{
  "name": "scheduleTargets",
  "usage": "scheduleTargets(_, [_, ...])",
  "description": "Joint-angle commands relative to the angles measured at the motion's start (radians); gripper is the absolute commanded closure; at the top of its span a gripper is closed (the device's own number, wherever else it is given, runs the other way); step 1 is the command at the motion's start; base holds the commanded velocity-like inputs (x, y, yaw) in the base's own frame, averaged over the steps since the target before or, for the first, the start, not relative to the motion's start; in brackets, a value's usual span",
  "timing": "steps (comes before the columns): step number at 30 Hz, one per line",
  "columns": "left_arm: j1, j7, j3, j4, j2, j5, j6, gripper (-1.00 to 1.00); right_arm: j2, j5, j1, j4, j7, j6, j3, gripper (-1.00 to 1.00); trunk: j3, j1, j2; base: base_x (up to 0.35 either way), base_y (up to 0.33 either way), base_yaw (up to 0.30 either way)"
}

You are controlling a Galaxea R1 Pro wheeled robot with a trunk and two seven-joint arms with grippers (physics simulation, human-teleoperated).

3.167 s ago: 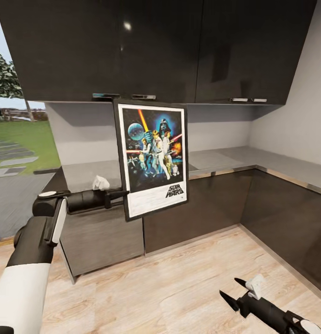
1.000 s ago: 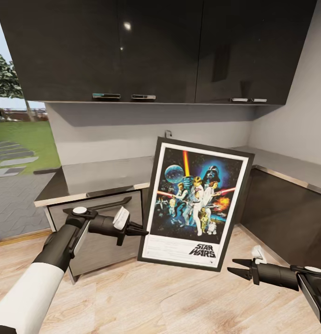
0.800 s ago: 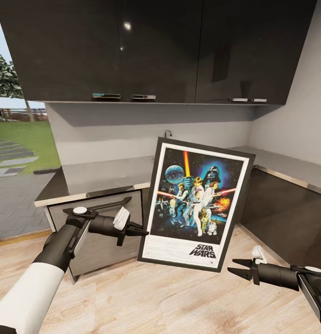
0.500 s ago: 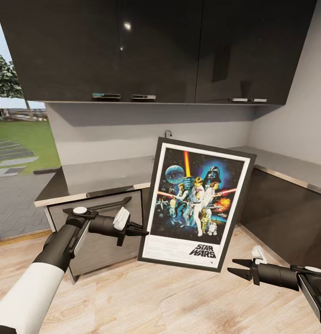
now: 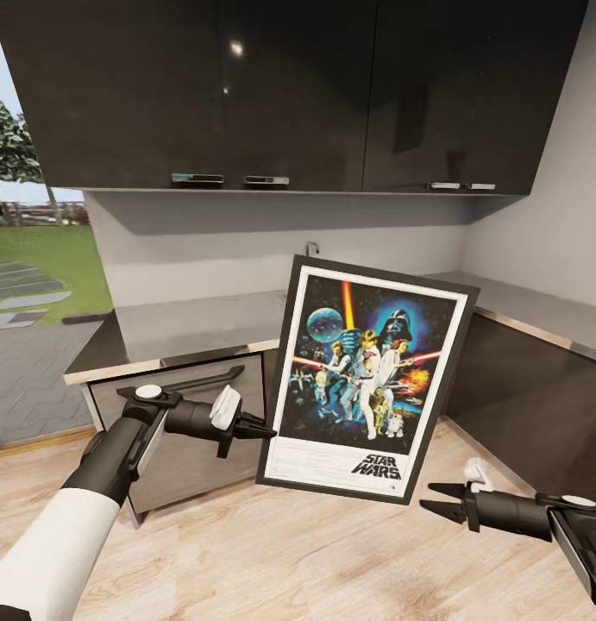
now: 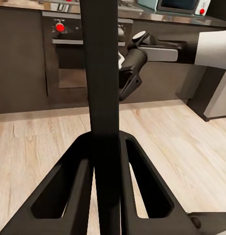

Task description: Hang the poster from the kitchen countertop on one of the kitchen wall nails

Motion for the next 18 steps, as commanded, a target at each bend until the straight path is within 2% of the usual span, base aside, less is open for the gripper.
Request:
scheduleTargets(1, [-0.001,-0.004,-0.001,-0.001,0.001,-0.002,0.008,1.00,0.001,-0.003,-0.001,0.000,0.006,0.011,0.000,-1.00,-0.001,0.000,-0.001,0.000,0.000,0.000])
scheduleTargets(18, [-0.001,-0.004,-0.003,-0.007,0.000,-0.001,0.008,1.00,0.010,-0.011,-0.012,-0.008,-0.001,0.004,-0.002,-1.00,-0.001,0.000,-0.001,0.000,0.000,0.000])
